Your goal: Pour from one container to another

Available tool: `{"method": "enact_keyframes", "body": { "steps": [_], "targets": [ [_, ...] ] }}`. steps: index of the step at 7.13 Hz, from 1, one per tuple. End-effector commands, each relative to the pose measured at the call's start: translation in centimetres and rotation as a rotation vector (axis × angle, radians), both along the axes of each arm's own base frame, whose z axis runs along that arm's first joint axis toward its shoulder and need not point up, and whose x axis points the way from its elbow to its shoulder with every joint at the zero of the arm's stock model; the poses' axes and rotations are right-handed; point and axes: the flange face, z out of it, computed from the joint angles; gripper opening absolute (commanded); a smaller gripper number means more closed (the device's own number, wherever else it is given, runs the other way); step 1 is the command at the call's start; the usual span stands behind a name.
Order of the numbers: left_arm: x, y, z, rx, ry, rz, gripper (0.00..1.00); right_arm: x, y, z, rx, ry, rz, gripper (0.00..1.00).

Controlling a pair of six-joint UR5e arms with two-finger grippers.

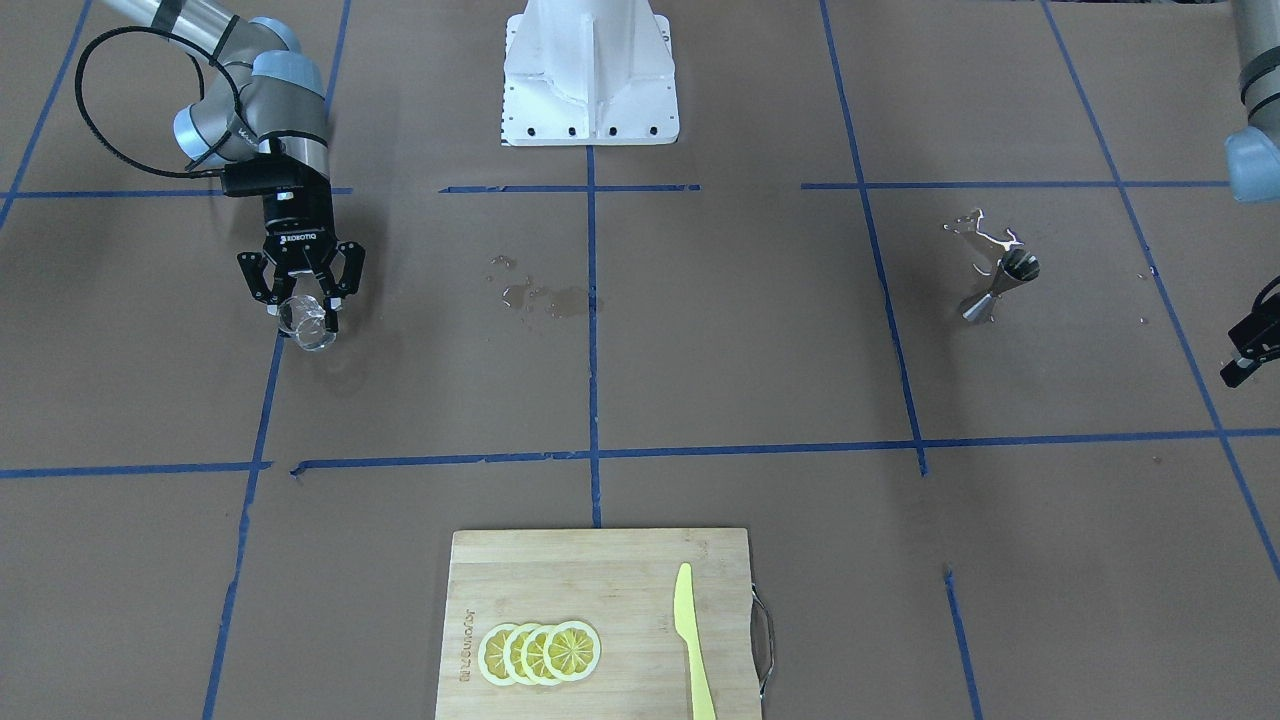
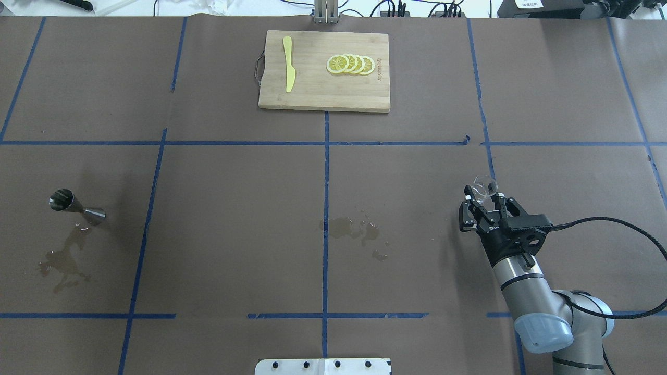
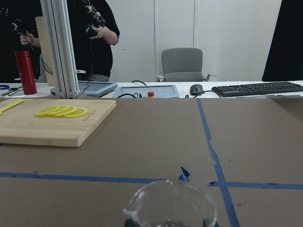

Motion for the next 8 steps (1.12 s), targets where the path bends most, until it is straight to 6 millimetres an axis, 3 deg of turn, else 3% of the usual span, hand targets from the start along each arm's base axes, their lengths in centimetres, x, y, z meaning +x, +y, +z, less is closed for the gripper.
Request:
{"method": "enact_keyframes", "body": {
  "steps": [1, 6, 8],
  "targets": [
    [-0.1, 0.2, 0.0, -0.008, 0.006, 0.004, 1.0, -0.7, -0.1, 1.5, -0.001, 0.03, 0.007, 0.0],
    [-0.2, 0.5, 0.3, -0.011, 0.008, 0.003, 1.0, -0.4, -0.1, 2.7, -0.005, 0.055, 0.007, 0.0],
    [-0.2, 0.5, 0.2, -0.011, 0.009, 0.002, 1.0, -0.7, -0.1, 2.1, -0.006, 0.029, 0.01, 0.21]
  ]
}}
